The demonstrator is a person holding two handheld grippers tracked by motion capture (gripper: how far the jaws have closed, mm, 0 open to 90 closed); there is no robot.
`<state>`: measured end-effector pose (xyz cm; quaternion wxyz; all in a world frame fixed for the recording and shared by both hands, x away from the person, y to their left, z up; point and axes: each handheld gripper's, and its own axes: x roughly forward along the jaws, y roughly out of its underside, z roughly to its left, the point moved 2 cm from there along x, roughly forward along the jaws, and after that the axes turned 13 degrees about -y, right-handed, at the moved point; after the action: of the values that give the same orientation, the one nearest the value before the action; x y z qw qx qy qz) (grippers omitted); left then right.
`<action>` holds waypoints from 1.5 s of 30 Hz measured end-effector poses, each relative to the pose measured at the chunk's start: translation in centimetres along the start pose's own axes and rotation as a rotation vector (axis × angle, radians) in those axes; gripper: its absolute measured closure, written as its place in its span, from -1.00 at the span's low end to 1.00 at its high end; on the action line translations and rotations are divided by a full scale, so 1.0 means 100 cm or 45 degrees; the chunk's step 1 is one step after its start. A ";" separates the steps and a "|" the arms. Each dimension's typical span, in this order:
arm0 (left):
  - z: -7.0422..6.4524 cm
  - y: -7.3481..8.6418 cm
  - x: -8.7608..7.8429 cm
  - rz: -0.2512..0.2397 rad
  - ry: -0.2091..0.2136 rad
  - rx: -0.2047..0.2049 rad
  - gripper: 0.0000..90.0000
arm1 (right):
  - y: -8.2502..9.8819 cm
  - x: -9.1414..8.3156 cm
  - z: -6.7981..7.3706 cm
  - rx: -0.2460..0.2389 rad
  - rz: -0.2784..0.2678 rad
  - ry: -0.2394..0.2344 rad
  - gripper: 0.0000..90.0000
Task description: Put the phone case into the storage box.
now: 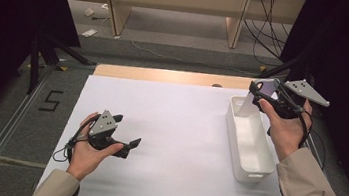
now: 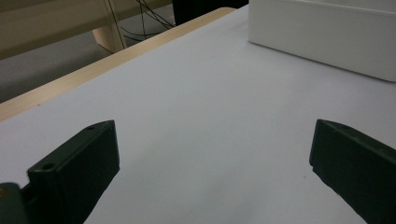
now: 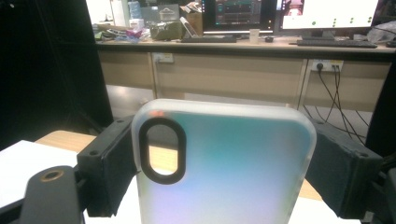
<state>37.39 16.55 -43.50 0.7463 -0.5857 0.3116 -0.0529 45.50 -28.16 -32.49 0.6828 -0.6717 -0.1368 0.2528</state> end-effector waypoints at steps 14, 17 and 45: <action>0.000 0.000 0.001 0.001 -0.003 0.002 -0.99 | 0.002 0.005 -0.007 0.001 0.005 0.026 -0.60; 0.000 0.000 0.001 0.000 -0.003 0.006 -0.99 | 0.002 0.006 -0.008 0.005 0.007 0.027 -0.60; 0.000 0.000 0.002 -0.004 0.005 0.005 -1.00 | 0.004 0.020 -0.015 0.015 0.018 0.042 -0.60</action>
<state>37.55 16.40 -43.61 0.7468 -0.5847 0.3121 -0.0556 47.86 -28.36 -33.29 0.6871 -0.6726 -0.1195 0.2473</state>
